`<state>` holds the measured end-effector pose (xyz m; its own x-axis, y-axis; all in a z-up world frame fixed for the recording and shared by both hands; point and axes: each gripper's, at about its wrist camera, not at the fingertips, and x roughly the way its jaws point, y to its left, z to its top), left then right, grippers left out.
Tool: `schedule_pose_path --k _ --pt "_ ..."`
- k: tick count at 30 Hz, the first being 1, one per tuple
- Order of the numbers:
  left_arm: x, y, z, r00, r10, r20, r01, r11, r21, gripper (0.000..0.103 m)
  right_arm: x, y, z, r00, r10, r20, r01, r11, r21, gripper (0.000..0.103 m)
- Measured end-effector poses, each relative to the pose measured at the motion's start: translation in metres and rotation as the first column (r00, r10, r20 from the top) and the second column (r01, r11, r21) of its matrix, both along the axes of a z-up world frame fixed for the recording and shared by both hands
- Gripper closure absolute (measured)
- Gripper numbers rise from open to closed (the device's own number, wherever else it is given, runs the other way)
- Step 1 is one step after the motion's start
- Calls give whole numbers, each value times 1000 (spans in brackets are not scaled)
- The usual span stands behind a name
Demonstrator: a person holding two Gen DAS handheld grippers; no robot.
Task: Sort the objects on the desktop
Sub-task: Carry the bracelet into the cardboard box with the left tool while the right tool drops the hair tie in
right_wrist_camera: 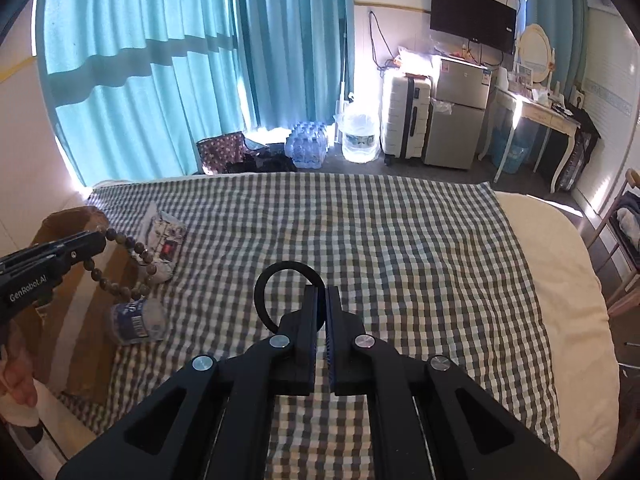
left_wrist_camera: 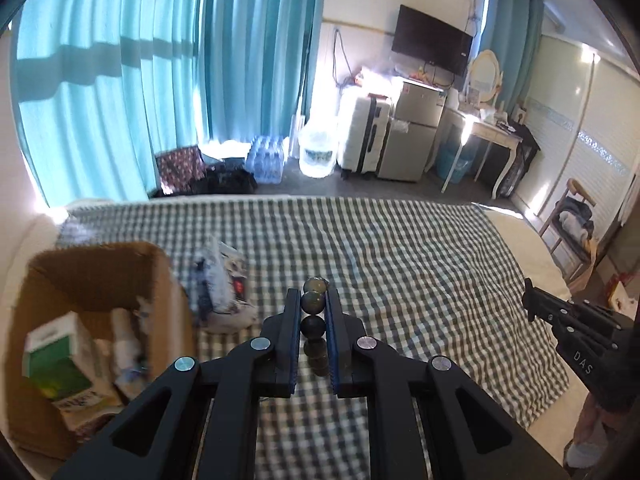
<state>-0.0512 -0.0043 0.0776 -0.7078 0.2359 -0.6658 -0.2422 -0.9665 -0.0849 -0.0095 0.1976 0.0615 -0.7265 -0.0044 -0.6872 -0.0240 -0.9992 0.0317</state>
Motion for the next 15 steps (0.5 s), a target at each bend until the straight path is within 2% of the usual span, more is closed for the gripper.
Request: schedule_pose_path --k 5,8,10,13,15 --pt "27 -51 37 999 30 -35 -31 1000 -7 93 22 -57 35 996 73 -47 -73 997 3 99" --pt "36 -85 45 997 66 -43 -66 998 -1 92 29 -101 53 987 141 -77 -142 990 -4 99" --pt "40 -107 43 997 73 -31 -72 997 18 92 32 -135 60 975 198 -96 -200 980 -7 99" --pt "46 -137 26 995 101 -22 -101 995 -15 92 29 -185 61 955 279 -102 -285 958 -42 99" --pt "46 -157 13 993 121 3 -121 993 -4 92 22 -215 55 943 322 -87 -328 943 -62 99"
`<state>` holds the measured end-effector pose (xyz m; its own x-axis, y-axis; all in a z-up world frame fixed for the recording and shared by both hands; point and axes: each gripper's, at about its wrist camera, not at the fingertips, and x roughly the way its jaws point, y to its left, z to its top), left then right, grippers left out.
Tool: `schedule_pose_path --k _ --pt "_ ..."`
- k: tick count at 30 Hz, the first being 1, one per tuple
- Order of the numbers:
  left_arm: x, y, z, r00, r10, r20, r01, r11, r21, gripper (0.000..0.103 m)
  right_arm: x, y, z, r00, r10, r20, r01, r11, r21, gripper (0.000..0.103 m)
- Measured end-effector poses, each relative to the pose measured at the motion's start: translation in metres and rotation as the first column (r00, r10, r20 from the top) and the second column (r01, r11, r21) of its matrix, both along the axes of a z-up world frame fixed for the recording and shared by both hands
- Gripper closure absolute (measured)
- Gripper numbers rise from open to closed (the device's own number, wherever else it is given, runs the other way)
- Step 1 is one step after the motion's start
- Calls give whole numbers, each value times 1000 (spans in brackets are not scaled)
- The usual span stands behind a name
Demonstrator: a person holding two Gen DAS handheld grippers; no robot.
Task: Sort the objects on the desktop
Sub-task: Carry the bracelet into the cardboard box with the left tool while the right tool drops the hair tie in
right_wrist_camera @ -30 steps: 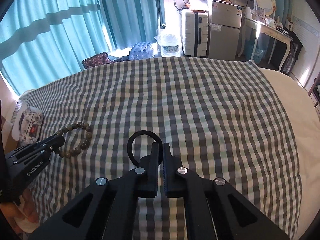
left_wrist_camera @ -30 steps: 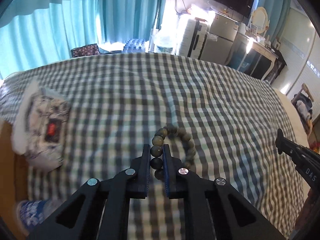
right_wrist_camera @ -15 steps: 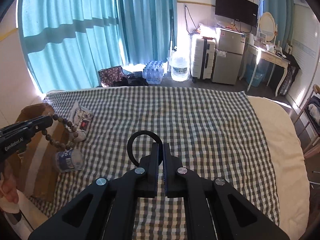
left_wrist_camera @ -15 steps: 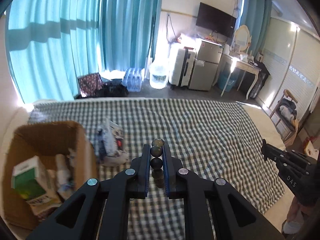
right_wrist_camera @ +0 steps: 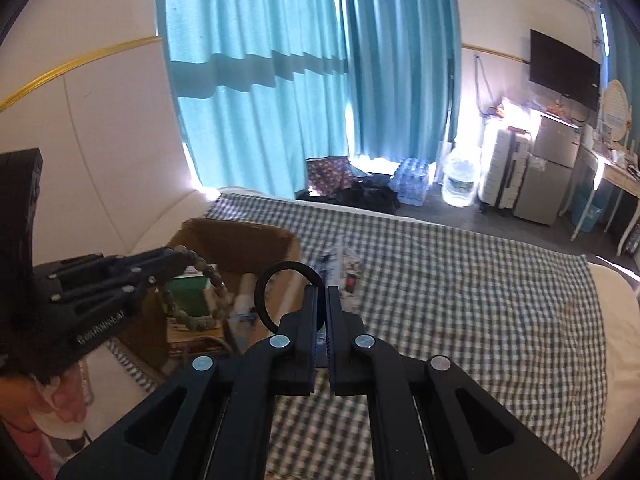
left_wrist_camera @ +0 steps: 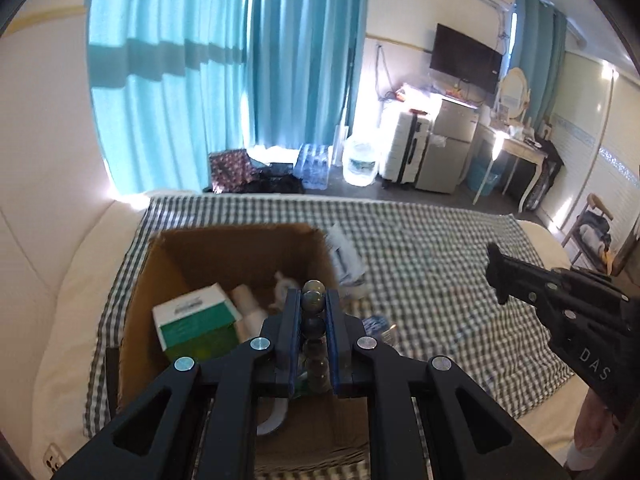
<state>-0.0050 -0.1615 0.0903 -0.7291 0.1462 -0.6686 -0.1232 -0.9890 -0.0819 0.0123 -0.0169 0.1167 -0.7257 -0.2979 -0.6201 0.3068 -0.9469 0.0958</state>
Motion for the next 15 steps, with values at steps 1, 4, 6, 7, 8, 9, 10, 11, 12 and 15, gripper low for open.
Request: schedule_pose_path --k 1,4,6,7,8,9,10,11,12,15 --pt "0 -9 -6 1000 14 8 -14 1000 8 92 -4 -13 -5 1000 17 8 -17 1000 3 99" --pt "-5 -32 -25 998 49 31 -50 998 24 92 -15 -49 -23 997 64 40 -65 998 12 99" --pt "-8 -41 -37 996 70 47 -71 997 37 92 -22 -66 -34 994 89 68 -90 996 10 99" --pt "-11 -47 -44 995 80 64 -83 995 49 92 -25 -75 -40 992 100 82 -102 995 12 99" --pt "-13 -51 -51 993 85 77 -89 994 58 92 -28 -81 -46 990 110 93 -112 994 14 99" --pt "-15 -54 -57 992 86 90 -92 994 64 92 -31 -87 -52 988 118 104 -120 993 17 99" --pt "-17 -57 -63 991 85 104 -92 993 70 92 -34 -93 -57 986 124 115 -127 992 22 99" --pt "-19 -59 -69 990 79 116 -88 993 75 92 -36 -96 -62 984 128 125 -133 991 27 99" --pt "-20 -59 -72 991 68 119 -79 993 85 91 -40 -100 -67 982 132 135 -137 990 33 99" --pt "-22 -58 -77 990 69 123 -81 993 91 80 -45 -104 -72 983 130 128 -138 989 56 97"
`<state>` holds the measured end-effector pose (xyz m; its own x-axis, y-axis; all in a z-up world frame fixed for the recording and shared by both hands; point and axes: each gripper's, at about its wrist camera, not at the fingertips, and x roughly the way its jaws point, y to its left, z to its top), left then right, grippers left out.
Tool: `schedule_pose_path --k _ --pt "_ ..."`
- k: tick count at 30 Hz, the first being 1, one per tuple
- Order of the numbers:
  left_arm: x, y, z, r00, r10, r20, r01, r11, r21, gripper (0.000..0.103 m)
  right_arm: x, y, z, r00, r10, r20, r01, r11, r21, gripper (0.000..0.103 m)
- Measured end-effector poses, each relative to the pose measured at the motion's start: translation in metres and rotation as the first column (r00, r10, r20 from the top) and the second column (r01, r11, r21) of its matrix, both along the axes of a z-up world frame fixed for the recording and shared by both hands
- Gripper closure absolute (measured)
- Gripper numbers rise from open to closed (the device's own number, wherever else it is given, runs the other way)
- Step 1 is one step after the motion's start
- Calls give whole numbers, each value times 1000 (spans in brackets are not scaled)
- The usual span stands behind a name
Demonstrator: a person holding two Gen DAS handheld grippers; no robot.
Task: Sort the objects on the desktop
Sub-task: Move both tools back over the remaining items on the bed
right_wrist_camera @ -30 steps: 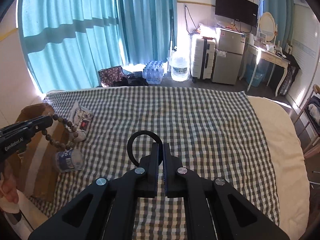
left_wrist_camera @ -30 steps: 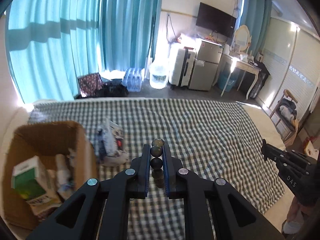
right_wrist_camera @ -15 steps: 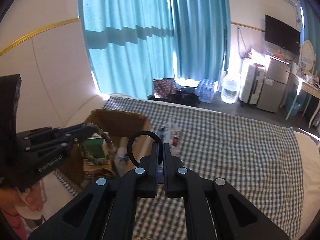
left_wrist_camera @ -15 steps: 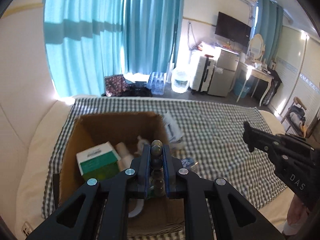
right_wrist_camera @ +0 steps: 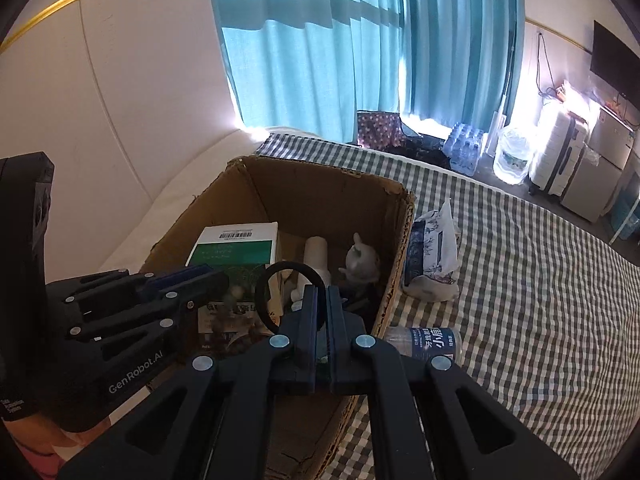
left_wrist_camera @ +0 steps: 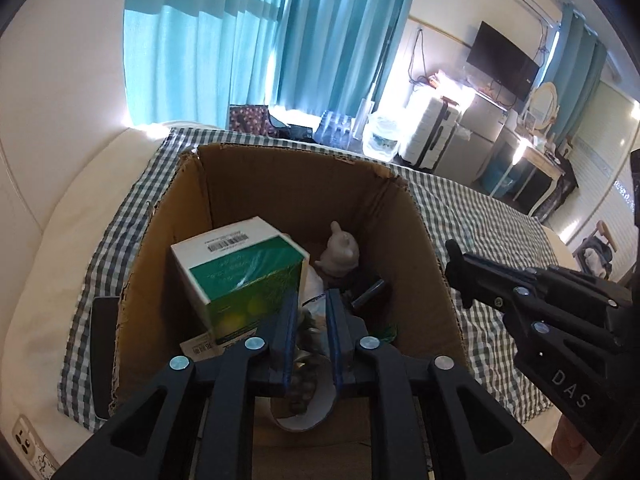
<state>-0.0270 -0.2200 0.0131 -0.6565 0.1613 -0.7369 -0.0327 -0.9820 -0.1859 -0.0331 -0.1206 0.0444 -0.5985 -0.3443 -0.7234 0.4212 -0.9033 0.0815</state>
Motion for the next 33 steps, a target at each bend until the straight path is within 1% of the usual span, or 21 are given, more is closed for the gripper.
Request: schedule_pose_path --k 1,2,3,4,5,6,8,10,14,16,19,20,21,23,25,27,29,31,33 --pt "0 -1 -1 1000 9 3 -9 1000 0 68 0 0 0 1000 -1 -12 1 1000 8 94" --pt "0 -1 -2 1000 24 9 -24 1000 -4 49 -1 0 0 1000 -8 -20 9 1000 14 83" --pt "0 -1 -3 999 37 13 -37 999 -11 39 -2 2 1 999 -22 -27 22 1000 14 64" --pt "1 -1 -2 999 51 8 -51 999 -16 32 -2 4 3 999 -36 -35 36 999 2 55" --pt "3 -3 -2 998 56 2 -56 998 -18 32 -2 7 5 998 -45 -41 44 999 -20 45" --pt "5 -4 0 998 60 0 -60 998 -21 31 -2 10 7 998 -52 -44 50 998 -46 45" --pt "9 -5 4 997 74 -11 -74 996 -42 22 -4 17 12 997 -70 -37 67 994 -81 45" --pt "14 -3 9 996 80 -29 -82 995 -58 18 -4 25 18 995 -89 -40 85 991 -104 45" --pt "23 10 21 997 66 -51 -70 995 -71 15 2 51 31 988 -143 -61 134 983 -125 45" --pt "26 25 27 997 43 -67 -47 997 -69 13 6 72 38 982 -173 -70 163 978 -127 44" --pt "30 59 34 997 2 -79 -8 998 -66 9 13 109 45 970 -231 -79 220 966 -133 44" --pt "31 73 34 997 -11 -79 7 999 -53 6 15 122 46 965 -250 -79 238 962 -136 43" --pt "32 85 34 997 -21 -79 18 999 -38 5 18 135 47 960 -269 -78 256 956 -142 43" --pt "32 112 30 996 -37 -75 36 999 -16 5 22 160 46 951 -302 -72 289 946 -149 41" --pt "31 137 24 997 -35 -65 34 999 -18 5 25 182 44 942 -328 -68 316 938 -144 40" --pt "29 159 14 998 -1 -57 -1 999 -34 4 27 202 41 935 -348 -68 337 932 -135 40" --pt "27 174 3 997 58 -54 -60 998 -37 2 28 221 36 930 -361 -70 350 927 -132 40" --pt "25 186 -10 994 99 -36 -99 995 -10 2 27 240 30 927 -370 -69 360 925 -126 40" --pt "22 196 -23 993 118 -30 -118 993 4 1 25 255 21 923 -379 -65 369 922 -119 40"
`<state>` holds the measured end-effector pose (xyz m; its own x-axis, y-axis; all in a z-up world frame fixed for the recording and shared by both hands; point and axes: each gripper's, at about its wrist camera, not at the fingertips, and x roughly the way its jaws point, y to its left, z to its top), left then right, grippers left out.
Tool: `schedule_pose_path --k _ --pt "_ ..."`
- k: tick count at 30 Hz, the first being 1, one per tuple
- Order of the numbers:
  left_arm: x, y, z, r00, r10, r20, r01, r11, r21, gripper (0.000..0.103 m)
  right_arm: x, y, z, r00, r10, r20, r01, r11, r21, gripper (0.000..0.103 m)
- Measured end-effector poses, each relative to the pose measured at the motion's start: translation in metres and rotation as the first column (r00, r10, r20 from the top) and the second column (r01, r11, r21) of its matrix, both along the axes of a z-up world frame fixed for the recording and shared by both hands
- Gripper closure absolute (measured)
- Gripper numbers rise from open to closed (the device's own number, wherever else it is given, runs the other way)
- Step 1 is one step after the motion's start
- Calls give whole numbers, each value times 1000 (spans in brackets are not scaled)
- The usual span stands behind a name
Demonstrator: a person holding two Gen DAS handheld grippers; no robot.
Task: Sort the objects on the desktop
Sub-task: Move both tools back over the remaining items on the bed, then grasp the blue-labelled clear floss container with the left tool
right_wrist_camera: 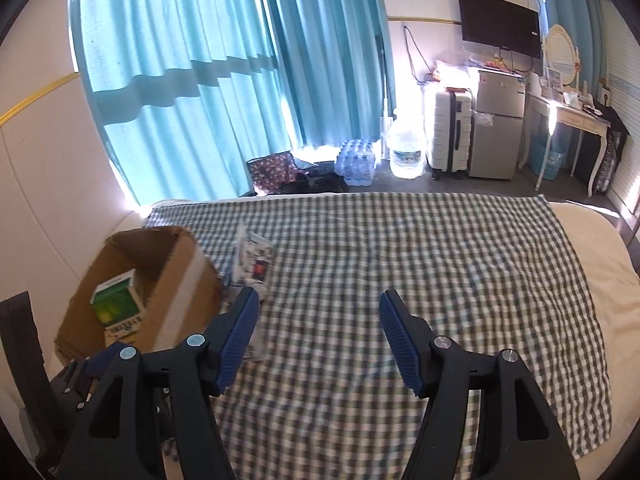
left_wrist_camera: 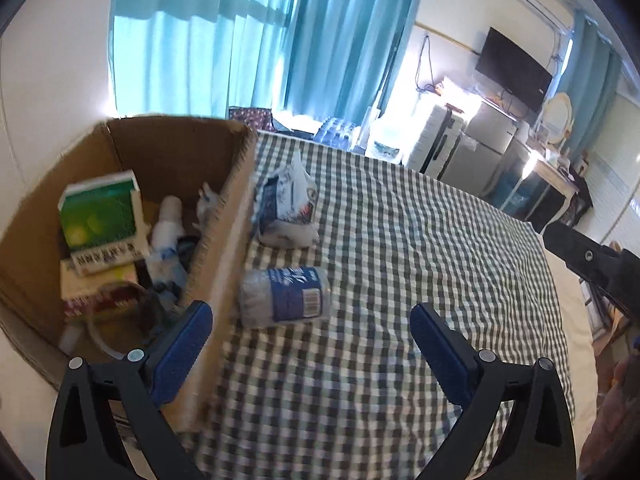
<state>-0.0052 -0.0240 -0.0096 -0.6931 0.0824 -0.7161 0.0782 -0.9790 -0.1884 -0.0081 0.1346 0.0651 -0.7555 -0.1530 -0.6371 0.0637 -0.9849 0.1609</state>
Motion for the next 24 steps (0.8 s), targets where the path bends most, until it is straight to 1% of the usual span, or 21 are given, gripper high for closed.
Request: schedule_pose_path --k 2,3,4,5,6,7,8,10,12,13,15,17,19,20,21,24 --pt "-4 9 -16 1000 27 -3 -27 999 -18 0 -2 16 -11 1000 -7 11 7 1000 -4 39" --pt "-6 14 -20 999 45 -18 -46 997 -61 0 -2 23 -18 1000 -13 19 13 1000 -8 39" --pt "-7 21 -24 997 53 -48 -59 990 -127 0 -4 30 -26 999 -20 28 20 1000 -12 39" --pt "-10 30 -29 997 38 -69 -51 979 -198 0 -6 36 -33 999 -27 37 28 999 -16 39" --pt "-14 36 -33 998 23 -63 -37 969 -244 0 -9 41 -41 998 -34 48 35 999 -18 39" --pt "-19 44 -39 998 28 -48 -41 951 -308 0 -12 45 -49 997 -40 60 41 999 -19 38" --pt "-21 48 -44 998 42 -41 -54 934 -354 0 -15 49 -57 997 -44 71 46 999 -19 38" --pt "-23 55 -52 997 55 -57 -74 910 -408 0 -19 54 -72 995 -51 91 53 998 -18 38" --pt "-22 59 -55 995 60 -79 -89 897 -433 0 -25 58 -84 993 -48 110 50 998 -23 38" --pt "-21 62 -56 995 54 -83 -85 895 -438 0 -27 59 -88 992 -43 116 46 999 -28 38" --pt "-17 69 -57 998 7 -65 -33 914 -405 0 -33 60 -95 992 -38 124 41 999 -28 38" --pt "-9 81 -57 996 -46 -72 14 921 -390 0 -37 60 -100 991 -38 127 41 999 -23 38" --pt "-6 93 -59 990 -111 -90 64 906 -418 0 -38 59 -104 991 -35 128 38 999 -24 38" --pt "-10 96 -63 989 -119 -83 71 898 -434 0 -39 60 -105 991 -33 131 36 999 -25 38" --pt "-15 95 -67 991 -109 -74 66 896 -438 0 -40 61 -106 991 -33 133 37 999 -24 38" --pt "-32 77 -85 998 -46 -47 23 915 -403 0 -41 63 -107 991 -40 130 43 999 -24 38"
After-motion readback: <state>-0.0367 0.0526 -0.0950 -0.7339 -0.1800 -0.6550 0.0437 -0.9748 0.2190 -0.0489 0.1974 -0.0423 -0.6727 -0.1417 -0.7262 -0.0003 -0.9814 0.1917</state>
